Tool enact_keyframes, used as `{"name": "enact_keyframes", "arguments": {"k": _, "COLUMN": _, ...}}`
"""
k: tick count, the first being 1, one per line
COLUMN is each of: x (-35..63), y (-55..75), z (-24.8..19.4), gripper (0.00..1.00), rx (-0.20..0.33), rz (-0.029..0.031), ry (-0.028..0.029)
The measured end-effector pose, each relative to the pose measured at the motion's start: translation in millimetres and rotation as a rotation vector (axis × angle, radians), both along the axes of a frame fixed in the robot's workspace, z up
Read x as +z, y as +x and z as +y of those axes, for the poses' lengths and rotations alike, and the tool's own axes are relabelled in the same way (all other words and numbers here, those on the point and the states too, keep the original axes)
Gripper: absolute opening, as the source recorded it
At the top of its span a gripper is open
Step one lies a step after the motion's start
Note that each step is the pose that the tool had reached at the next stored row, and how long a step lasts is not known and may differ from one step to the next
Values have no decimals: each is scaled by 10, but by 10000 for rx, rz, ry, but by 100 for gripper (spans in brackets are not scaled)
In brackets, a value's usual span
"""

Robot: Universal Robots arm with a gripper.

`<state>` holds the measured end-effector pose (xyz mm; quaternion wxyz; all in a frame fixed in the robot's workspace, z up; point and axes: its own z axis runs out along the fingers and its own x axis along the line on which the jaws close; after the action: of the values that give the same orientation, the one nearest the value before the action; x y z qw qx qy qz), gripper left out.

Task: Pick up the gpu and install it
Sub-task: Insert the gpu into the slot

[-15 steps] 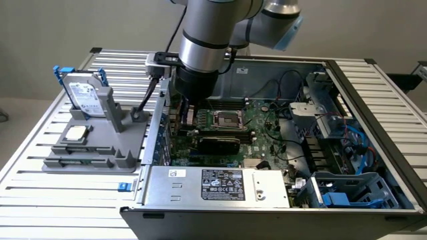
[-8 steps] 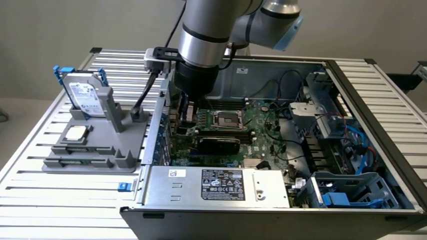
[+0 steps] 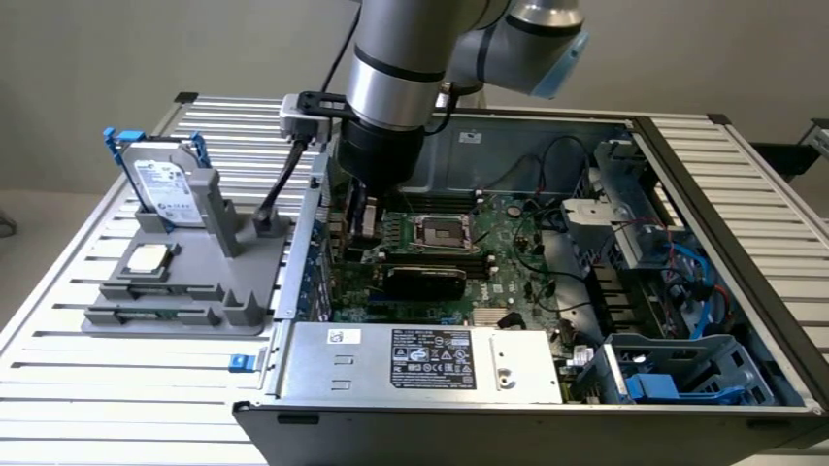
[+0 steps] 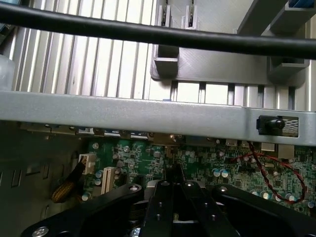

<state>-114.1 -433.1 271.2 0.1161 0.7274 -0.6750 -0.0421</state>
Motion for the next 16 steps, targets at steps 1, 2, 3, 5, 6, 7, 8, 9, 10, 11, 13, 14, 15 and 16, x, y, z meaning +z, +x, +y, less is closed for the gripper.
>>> {"name": "enact_keyframes", "arguments": {"k": 1, "x": 0, "y": 0, "z": 0, "gripper": 11, "rx": 38, "rz": 0, "ry": -9}}
{"name": "enact_keyframes", "arguments": {"k": 2, "x": 0, "y": 3, "z": 0, "gripper": 11, "rx": 85, "rz": 1, "ry": -13}}
{"name": "enact_keyframes", "arguments": {"k": 3, "x": 1, "y": 7, "z": 0, "gripper": 11, "rx": 132, "rz": 1, "ry": -16}}
{"name": "enact_keyframes", "arguments": {"k": 5, "x": 0, "y": 21, "z": 0, "gripper": 11, "rx": 231, "rz": 0, "ry": -15}}
{"name": "enact_keyframes", "arguments": {"k": 6, "x": 0, "y": 31, "z": 0, "gripper": 11, "rx": 286, "rz": 0, "ry": -15}}
{"name": "enact_keyframes", "arguments": {"k": 7, "x": 0, "y": 44, "z": 0, "gripper": 11, "rx": 340, "rz": 0, "ry": -14}}
{"name": "enact_keyframes", "arguments": {"k": 8, "x": 0, "y": 60, "z": 0, "gripper": 11, "rx": 392, "rz": 1, "ry": -15}}
{"name": "enact_keyframes", "arguments": {"k": 9, "x": 0, "y": 81, "z": 0, "gripper": 11, "rx": 438, "rz": 1, "ry": -15}}
{"name": "enact_keyframes", "arguments": {"k": 10, "x": 0, "y": 107, "z": 0, "gripper": 11, "rx": 479, "rz": 0, "ry": -16}}
{"name": "enact_keyframes", "arguments": {"k": 11, "x": 0, "y": 137, "z": -1, "gripper": 11, "rx": 518, "rz": 0, "ry": -15}}
{"name": "enact_keyframes", "arguments": {"k": 13, "x": 0, "y": 190, "z": -1, "gripper": 11, "rx": 589, "rz": 0, "ry": -15}}
{"name": "enact_keyframes", "arguments": {"k": 14, "x": 0, "y": 209, "z": -1, "gripper": 11, "rx": 618, "rz": 0, "ry": -15}}
{"name": "enact_keyframes", "arguments": {"k": 15, "x": 0, "y": 224, "z": -1, "gripper": 11, "rx": 641, "rz": -1, "ry": -14}}
{"name": "enact_keyframes", "arguments": {"k": 16, "x": 0, "y": 237, "z": -1, "gripper": 11, "rx": 663, "rz": 0, "ry": -14}}
